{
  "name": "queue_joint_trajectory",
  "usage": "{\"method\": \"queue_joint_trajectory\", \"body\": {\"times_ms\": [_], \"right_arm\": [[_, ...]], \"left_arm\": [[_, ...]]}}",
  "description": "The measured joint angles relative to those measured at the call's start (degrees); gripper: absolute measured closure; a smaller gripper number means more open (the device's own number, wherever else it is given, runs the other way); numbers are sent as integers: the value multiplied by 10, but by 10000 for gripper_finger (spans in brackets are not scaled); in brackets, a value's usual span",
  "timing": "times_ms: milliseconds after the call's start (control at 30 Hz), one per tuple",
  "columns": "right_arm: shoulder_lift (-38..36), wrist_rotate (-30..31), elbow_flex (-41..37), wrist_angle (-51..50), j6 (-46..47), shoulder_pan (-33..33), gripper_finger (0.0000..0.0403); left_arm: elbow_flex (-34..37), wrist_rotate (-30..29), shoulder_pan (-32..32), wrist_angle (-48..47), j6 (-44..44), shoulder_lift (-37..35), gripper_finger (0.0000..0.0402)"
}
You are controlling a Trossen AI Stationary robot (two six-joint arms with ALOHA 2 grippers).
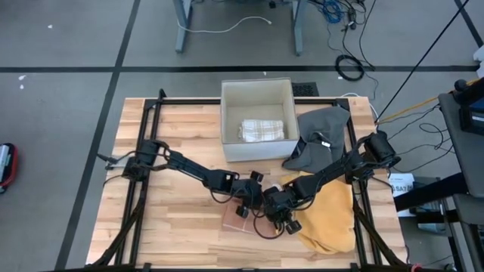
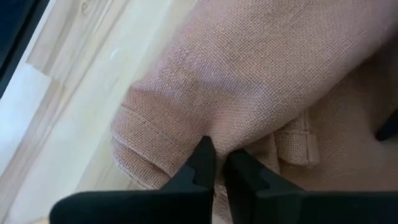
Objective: Fold towel
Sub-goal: Fold the light brown towel
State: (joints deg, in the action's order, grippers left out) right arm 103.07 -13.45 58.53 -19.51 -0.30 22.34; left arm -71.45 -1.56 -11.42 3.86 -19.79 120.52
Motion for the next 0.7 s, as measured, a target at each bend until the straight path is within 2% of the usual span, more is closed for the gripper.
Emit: {"method": "queue_joint_trajectory", "body": {"times_ms": [200, 367, 700], "right_arm": [[-12, 8, 13, -63, -16, 0, 395], [-13, 56, 67, -157, -54, 0, 395], [-14, 118, 94, -180, -162, -14, 395]], "left_arm": [[0, -2, -1, 9, 3, 8, 239], [0, -5, -1, 8, -2, 8, 239], [1, -5, -4, 8, -12, 9, 239]]}}
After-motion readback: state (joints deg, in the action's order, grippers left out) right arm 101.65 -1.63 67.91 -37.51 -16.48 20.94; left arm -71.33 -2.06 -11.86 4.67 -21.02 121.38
